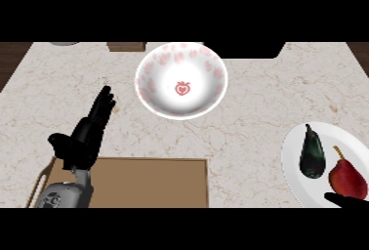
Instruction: Pick the pear from the plate and place it in the bowl
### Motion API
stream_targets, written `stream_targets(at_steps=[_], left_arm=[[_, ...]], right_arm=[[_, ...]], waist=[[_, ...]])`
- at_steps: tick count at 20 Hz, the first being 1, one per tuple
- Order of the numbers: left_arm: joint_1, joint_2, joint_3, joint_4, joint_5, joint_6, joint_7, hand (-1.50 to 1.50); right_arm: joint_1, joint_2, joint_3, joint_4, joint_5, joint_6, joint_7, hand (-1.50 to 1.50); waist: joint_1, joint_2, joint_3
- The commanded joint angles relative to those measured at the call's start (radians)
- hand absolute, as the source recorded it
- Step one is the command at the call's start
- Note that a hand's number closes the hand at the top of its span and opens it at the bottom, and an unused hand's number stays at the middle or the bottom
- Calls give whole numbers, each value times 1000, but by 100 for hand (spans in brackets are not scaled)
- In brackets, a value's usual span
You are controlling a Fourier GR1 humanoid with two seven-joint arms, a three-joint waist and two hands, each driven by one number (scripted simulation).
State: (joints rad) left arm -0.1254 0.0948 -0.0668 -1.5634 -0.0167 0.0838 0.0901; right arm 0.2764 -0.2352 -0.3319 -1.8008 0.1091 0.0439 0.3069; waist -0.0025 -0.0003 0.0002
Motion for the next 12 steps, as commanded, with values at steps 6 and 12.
stream_targets(at_steps=[6,12], left_arm=[[-30,-2,45,57,4,-14,-38,0],[-6,-53,-9,54,-49,8,-31,0]], right_arm=[[-70,-24,18,173,183,-35,-23,-150],[-94,52,71,230,215,-42,-54,-150]], waist=[[2,1,0],[1,0,0]])
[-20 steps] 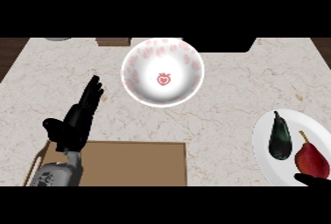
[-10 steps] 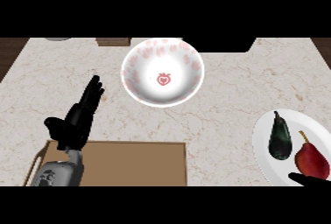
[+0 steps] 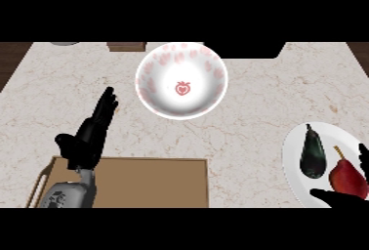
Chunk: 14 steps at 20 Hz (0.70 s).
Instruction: Pick the pear from the plate and place it in the bowl
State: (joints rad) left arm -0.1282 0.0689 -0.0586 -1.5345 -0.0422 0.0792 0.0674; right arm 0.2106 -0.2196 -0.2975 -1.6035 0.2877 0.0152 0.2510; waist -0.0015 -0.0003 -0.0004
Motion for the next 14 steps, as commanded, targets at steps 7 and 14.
stream_targets(at_steps=[7,14], left_arm=[[28,13,23,-24,22,-34,-18,0],[-31,-12,20,-15,4,-4,41,0]], right_arm=[[-38,-44,119,29,136,62,-98,150],[-81,150,279,-33,241,-48,-40,150]], waist=[[3,0,0],[13,1,0]])
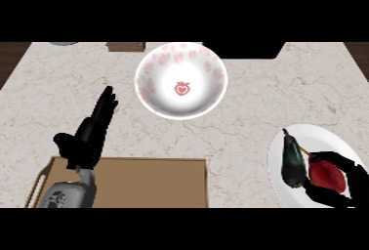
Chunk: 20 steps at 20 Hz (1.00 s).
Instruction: Pick the pear from the plate and place it in the bowl
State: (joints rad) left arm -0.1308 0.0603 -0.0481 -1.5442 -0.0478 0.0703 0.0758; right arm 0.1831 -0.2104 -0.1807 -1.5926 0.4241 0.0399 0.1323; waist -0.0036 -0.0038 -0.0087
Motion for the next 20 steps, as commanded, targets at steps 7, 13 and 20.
stream_targets(at_steps=[7,13,20], left_arm=[[-46,-25,-73,22,-7,-49,3,0],[-92,-25,-76,40,-12,-53,26,0],[-91,-14,-54,46,-14,-43,13,0]], right_arm=[[-343,208,509,-30,133,-254,222,150],[-580,210,686,-3,207,-529,338,150],[-881,210,792,138,429,-664,630,150]], waist=[[161,20,5],[164,11,4],[140,-1,-1]])
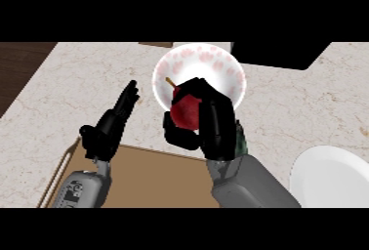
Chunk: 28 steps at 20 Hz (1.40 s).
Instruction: Pick the pear from the plate and place it in the bowl
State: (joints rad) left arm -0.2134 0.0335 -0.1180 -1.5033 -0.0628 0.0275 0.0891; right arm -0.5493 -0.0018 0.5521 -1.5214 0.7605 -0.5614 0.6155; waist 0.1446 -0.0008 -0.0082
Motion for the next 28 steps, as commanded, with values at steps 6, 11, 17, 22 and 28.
stream_targets(at_steps=[6,11,17,22,28], left_arm=[[-38,1,11,31,2,-1,19,0],[-42,-7,15,59,-2,7,2,0],[-21,-32,-2,39,-6,25,4,0],[-30,-15,22,58,-13,31,-31,0],[15,-4,13,-1,-3,13,-8,0]], right_arm=[[-425,2,60,203,166,-23,446,150],[-692,2,17,315,176,31,639,150],[-893,1,-37,505,137,65,727,150],[-952,1,-30,700,122,95,729,150],[-1012,1,-10,891,85,166,703,150]], waist=[[-11,-3,-1],[-14,2,-1],[-20,5,2],[-39,13,1],[-41,12,3]])
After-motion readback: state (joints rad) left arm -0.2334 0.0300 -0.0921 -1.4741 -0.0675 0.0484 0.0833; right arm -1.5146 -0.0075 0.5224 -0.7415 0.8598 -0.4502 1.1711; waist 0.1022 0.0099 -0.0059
